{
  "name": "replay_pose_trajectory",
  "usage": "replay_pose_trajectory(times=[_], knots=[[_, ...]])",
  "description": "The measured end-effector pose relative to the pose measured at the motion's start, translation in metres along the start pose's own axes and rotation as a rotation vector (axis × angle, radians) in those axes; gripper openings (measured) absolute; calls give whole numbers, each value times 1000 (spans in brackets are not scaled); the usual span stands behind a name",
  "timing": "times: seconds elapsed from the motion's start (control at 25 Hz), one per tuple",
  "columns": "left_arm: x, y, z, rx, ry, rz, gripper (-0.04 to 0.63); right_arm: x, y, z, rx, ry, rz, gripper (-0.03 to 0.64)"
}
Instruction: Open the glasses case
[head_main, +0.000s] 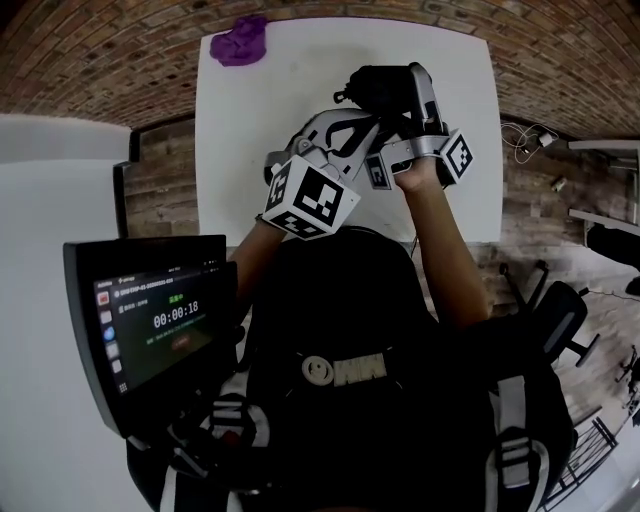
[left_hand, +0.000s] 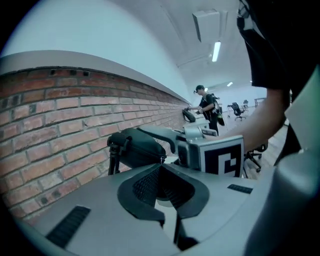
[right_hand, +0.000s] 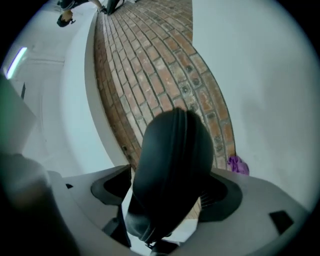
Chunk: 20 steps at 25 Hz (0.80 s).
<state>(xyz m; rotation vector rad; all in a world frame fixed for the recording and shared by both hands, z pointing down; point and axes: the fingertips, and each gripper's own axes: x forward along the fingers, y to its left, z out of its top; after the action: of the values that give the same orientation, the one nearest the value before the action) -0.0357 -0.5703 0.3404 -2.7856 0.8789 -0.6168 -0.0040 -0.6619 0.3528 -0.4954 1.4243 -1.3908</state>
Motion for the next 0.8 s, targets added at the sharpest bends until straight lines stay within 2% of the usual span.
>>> replay_pose_trajectory(times=[0.08,0.16,0.24,0.4,0.48,0.6,0.68,0.8], knots=[[0,-6,-7,72,35,-20,3,7,4,-15,-74,108,-30,400],[-2,-4,-13,97,51,-7,3,8,4,-20,-153,162,-73,379],[-3,1,-15,66,47,9,3,6,9,-13,-210,136,-70,364],[-5,11,-14,-9,22,40,3,0,27,21,-216,-45,11,364],[-5,13,-15,-4,19,53,3,2,33,21,-257,-13,24,364],[-3,12,-12,22,17,55,3,5,33,11,-363,23,-33,360],[-1,9,-12,42,24,51,3,0,29,16,-375,-15,-80,301],[-1,5,-15,64,34,44,3,-5,28,20,-408,5,-116,280]])
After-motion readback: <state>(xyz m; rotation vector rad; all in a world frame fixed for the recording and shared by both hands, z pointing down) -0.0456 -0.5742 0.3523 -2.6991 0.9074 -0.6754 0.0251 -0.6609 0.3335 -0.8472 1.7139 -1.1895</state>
